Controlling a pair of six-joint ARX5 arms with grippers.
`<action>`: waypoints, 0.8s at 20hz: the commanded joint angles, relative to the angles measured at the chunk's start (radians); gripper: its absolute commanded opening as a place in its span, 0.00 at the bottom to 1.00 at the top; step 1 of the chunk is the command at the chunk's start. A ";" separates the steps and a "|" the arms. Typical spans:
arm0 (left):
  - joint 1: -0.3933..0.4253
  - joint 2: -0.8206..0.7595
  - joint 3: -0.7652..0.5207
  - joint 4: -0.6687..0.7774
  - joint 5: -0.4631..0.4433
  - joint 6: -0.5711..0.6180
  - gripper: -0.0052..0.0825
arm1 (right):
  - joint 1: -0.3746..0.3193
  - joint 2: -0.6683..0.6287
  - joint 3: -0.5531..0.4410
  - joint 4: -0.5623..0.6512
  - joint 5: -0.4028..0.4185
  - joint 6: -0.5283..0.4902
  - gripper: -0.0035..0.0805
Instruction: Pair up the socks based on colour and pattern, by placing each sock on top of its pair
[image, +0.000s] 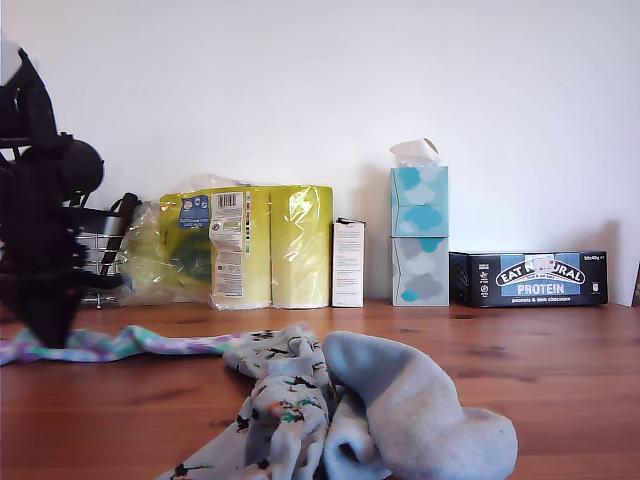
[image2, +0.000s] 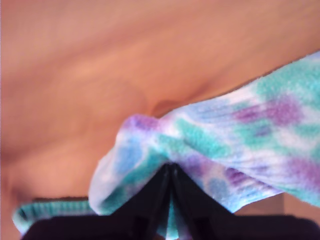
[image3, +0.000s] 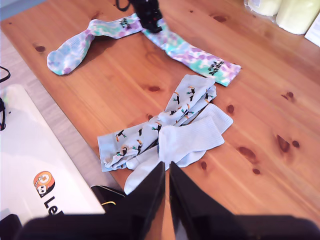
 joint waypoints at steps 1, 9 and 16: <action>0.009 0.056 -0.057 -0.140 -0.010 -0.051 0.04 | -0.002 -0.006 -0.002 0.016 -0.006 -0.020 0.03; -0.115 0.054 -0.057 -0.617 0.285 -0.159 0.04 | -0.002 -0.010 -0.002 0.043 -0.032 -0.093 0.03; -0.251 0.003 0.014 -0.657 0.476 -0.080 0.04 | -0.002 -0.048 -0.002 0.044 -0.033 -0.100 0.03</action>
